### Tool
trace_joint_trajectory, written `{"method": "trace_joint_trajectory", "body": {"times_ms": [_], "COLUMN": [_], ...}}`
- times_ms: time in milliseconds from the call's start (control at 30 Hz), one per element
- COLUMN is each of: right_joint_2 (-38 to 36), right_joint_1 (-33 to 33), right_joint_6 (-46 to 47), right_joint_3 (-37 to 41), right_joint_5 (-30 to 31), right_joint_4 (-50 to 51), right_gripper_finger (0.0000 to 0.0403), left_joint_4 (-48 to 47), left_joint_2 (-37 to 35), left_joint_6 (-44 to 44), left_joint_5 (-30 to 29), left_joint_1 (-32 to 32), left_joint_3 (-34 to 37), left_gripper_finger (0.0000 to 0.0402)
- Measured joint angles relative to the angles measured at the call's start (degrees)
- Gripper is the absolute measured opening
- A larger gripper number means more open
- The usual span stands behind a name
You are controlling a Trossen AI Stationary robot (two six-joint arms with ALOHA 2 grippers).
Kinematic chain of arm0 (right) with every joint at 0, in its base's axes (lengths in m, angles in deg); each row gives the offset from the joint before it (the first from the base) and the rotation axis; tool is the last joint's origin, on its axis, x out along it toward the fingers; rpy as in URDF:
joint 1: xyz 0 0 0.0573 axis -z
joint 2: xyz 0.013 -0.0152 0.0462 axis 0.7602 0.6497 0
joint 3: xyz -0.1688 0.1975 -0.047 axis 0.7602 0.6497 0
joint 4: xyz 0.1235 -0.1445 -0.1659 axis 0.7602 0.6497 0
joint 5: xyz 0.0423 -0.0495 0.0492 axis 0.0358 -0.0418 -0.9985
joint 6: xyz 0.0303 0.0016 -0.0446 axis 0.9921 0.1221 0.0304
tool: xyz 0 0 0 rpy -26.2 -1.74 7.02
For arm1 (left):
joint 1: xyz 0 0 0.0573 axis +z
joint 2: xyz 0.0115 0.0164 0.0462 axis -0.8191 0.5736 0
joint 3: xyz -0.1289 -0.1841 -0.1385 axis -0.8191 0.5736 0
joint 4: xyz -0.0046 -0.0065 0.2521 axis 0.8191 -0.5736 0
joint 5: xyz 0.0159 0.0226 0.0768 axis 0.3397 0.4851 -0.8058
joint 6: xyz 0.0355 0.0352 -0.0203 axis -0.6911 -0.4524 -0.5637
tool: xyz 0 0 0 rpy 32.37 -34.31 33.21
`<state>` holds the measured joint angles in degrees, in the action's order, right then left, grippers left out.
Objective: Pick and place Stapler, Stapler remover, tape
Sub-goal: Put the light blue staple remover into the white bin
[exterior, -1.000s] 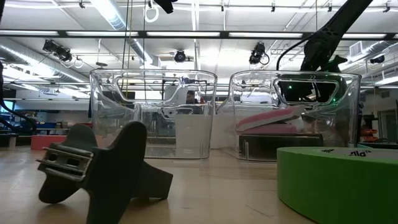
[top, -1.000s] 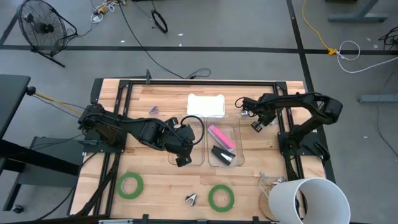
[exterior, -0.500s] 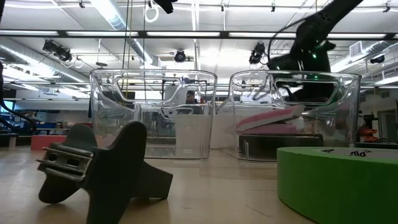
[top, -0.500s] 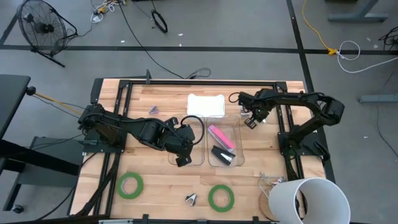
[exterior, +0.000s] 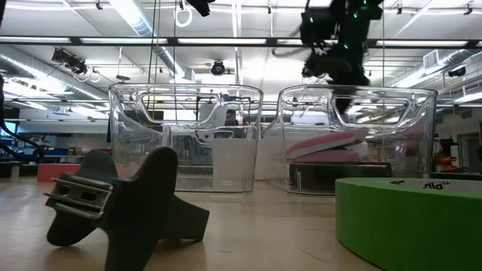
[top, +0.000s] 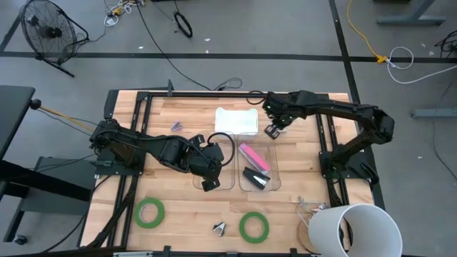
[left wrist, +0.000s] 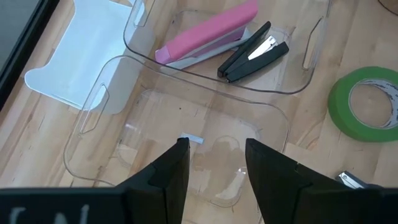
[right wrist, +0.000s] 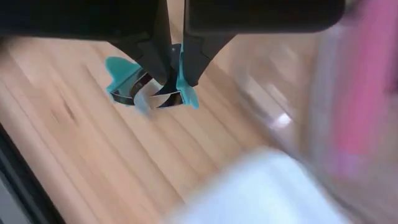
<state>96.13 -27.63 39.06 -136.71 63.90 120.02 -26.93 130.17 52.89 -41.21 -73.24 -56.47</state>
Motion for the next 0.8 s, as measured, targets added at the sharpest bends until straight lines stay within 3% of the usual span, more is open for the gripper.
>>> {"method": "trace_joint_trajectory", "body": {"times_ms": [233,433,800], "right_joint_2": [0.0,0.2,8.6], "right_joint_1": [-6.3,-8.9,-7.9], "right_joint_6": [-3.3,-5.0,-7.8], "right_joint_3": [-1.0,-1.0,-1.1], "right_joint_5": [-6.3,-6.6,-3.6], "right_joint_4": [-20.0,-32.8,-38.7], "right_gripper_finger": [0.0004,0.0004,0.0004], "left_joint_4": [-0.2,-0.2,-0.7], "left_joint_2": [0.0,0.0,0.0], "left_joint_6": [-0.9,-0.9,-0.9], "left_joint_5": [-0.8,-1.0,-1.0], "left_joint_1": [0.0,0.0,0.0], "left_joint_3": [0.0,0.0,0.0], "left_gripper_finger": [0.016,0.016,0.016]}}
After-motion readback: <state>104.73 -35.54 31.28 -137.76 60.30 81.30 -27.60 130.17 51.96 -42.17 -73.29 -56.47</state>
